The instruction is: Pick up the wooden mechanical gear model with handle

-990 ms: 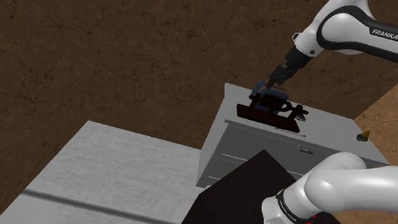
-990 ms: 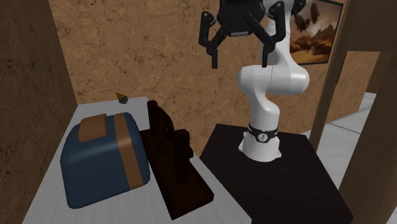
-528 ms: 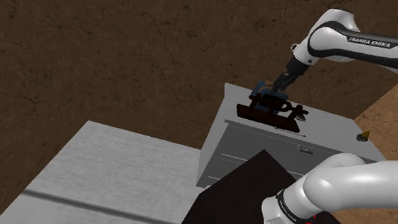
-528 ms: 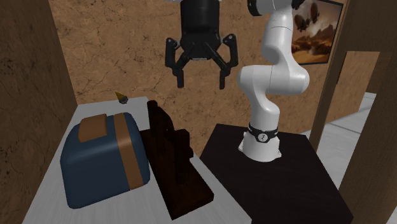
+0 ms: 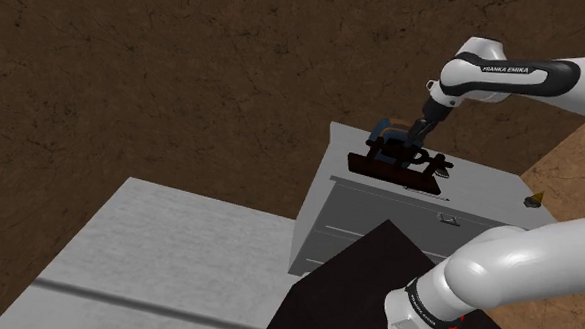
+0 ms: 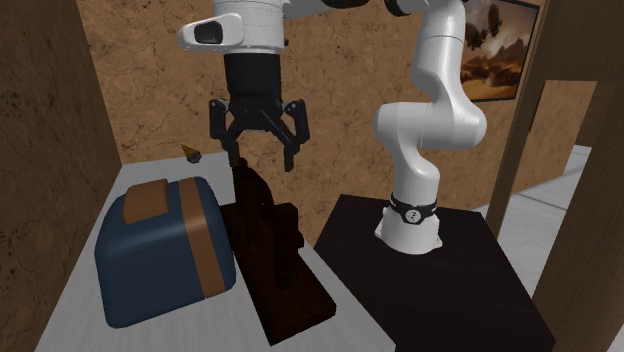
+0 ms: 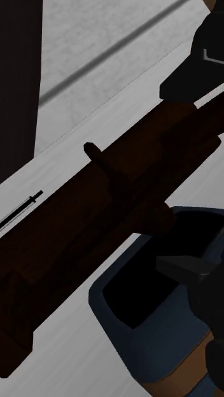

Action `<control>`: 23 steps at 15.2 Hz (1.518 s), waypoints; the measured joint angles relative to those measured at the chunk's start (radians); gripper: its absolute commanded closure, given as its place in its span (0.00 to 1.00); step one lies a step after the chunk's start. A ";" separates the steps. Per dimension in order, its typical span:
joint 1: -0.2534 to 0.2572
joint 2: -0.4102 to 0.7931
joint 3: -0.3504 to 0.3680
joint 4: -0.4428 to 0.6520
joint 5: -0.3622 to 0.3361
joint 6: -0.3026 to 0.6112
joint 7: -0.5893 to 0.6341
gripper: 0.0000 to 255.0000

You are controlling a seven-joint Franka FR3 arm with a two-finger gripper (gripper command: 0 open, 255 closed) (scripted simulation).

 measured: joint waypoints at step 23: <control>-0.001 0.052 -0.027 -0.035 -0.001 0.081 -0.024 1.00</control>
